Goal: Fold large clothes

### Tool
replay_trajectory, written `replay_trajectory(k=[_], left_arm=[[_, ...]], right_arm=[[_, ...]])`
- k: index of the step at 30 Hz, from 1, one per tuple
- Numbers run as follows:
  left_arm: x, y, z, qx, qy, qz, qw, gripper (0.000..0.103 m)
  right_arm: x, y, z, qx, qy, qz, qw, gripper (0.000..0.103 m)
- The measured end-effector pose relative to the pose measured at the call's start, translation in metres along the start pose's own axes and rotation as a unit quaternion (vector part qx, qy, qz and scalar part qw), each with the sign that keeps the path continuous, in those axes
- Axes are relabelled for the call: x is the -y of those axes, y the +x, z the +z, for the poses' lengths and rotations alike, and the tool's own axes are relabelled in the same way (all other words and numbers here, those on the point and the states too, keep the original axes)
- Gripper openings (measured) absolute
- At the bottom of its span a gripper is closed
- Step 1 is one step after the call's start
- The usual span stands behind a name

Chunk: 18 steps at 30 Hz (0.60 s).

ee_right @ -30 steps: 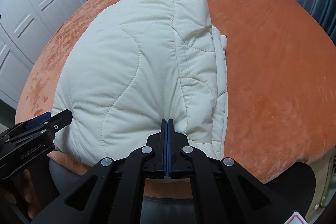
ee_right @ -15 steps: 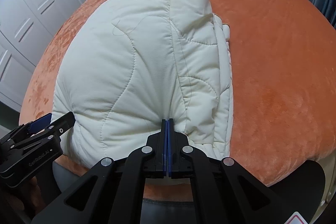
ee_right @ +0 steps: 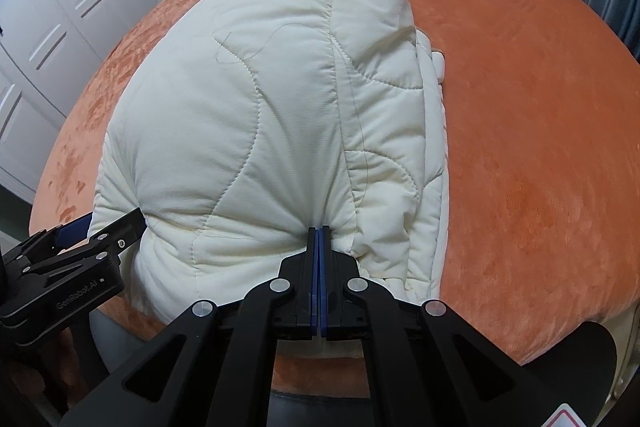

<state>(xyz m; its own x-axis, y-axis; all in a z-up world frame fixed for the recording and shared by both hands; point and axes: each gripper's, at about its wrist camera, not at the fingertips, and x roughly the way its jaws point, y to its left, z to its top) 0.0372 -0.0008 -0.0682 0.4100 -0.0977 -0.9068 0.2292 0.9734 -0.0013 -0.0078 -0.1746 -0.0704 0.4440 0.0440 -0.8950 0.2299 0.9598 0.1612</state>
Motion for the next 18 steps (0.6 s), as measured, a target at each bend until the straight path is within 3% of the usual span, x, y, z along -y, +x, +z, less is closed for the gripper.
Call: replay_trajectory(k=[11, 16, 18], left_arm=[[-0.004, -0.018, 0.004, 0.005, 0.007, 0.004, 1.0, 0.076], [-0.023, -0.036, 0.005, -0.003, -0.04, -0.044, 0.9982, 0.075], [-0.036, -0.039, 0.011, -0.002, -0.074, -0.085, 0.9936, 0.078]], right_arm=[[-0.016, -0.023, 0.001, 0.009, -0.022, -0.028, 0.999, 0.0], [0.006, -0.045, 0.005, 0.02, 0.039, 0.031, 0.999, 0.002], [0.015, -0.05, 0.01, 0.027, 0.061, 0.056, 0.996, 0.006]])
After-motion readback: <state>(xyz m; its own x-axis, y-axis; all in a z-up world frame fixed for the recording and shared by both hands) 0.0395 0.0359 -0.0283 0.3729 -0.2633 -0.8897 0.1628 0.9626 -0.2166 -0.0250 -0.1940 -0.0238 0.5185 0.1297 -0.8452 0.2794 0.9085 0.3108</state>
